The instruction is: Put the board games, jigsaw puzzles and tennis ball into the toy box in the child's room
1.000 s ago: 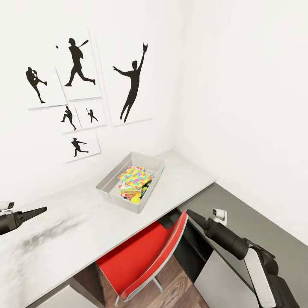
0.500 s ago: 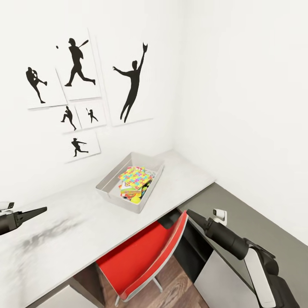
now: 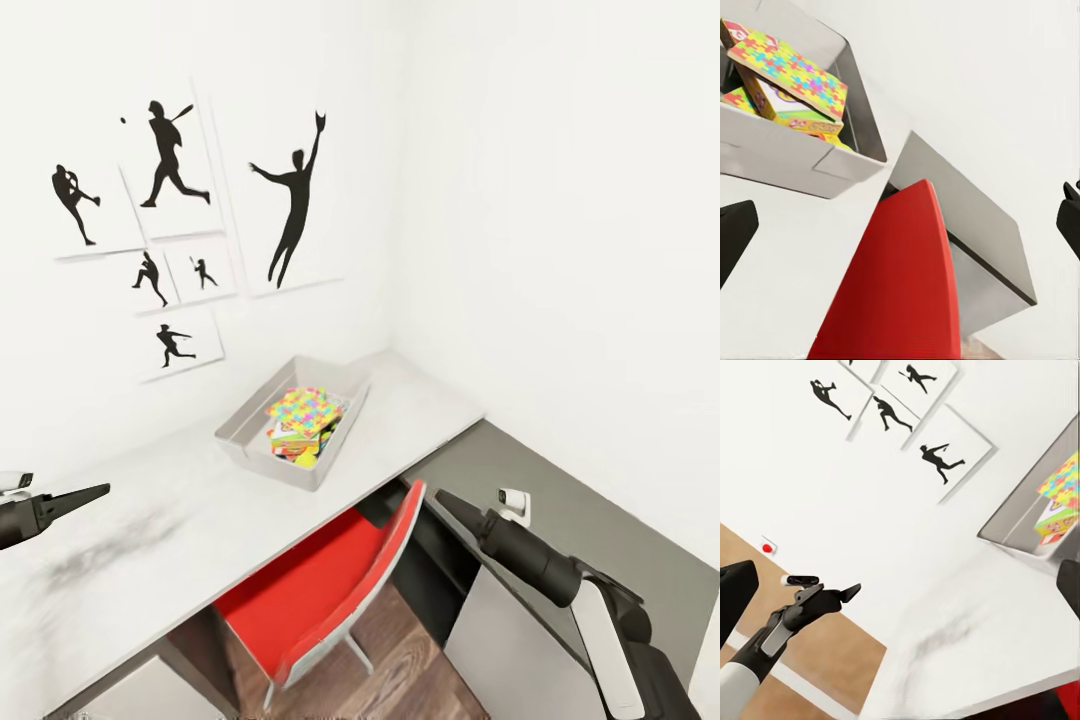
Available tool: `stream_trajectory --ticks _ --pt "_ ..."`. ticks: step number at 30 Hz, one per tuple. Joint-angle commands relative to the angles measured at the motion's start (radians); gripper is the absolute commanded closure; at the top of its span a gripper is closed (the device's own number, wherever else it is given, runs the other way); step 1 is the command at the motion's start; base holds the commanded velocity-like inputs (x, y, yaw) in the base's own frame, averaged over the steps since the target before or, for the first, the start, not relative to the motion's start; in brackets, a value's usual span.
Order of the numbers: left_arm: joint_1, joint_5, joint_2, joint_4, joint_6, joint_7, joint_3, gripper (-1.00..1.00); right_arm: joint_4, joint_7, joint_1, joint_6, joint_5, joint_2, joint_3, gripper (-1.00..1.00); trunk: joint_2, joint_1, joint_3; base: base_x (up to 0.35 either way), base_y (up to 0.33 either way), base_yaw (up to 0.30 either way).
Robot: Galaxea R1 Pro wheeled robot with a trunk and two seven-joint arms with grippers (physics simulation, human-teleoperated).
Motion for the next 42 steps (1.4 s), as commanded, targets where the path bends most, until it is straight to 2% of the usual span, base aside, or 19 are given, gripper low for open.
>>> stream_trajectory --ticks 1,14,25,42 --pt "0.000 -0.001 0.000 0.000 0.011 -0.004 0.000 -1.00 0.000 0.000 -0.001 0.007 -0.005 0.000 0.000 -1.00 -0.002 0.000 -0.001 -0.287 0.000 -0.182" --pt "0.000 -0.001 0.001 0.000 0.011 -0.004 0.005 -1.00 0.001 0.005 -0.001 -0.019 -0.004 -0.001 -0.001 -1.00 -0.002 0.000 0.017 -0.318 0.007 -0.196" --pt "0.000 -0.001 0.007 0.000 0.011 -0.004 0.007 -1.00 0.006 0.007 -0.001 -0.028 -0.004 -0.002 -0.001 -1.00 -0.002 0.000 0.032 -0.270 0.135 -0.200" --pt "0.000 -0.001 0.011 0.001 0.010 -0.004 0.017 -1.00 0.007 0.010 -0.001 -0.057 -0.003 -0.002 -0.001 -1.00 -0.002 0.000 0.055 -0.026 0.033 -0.200"
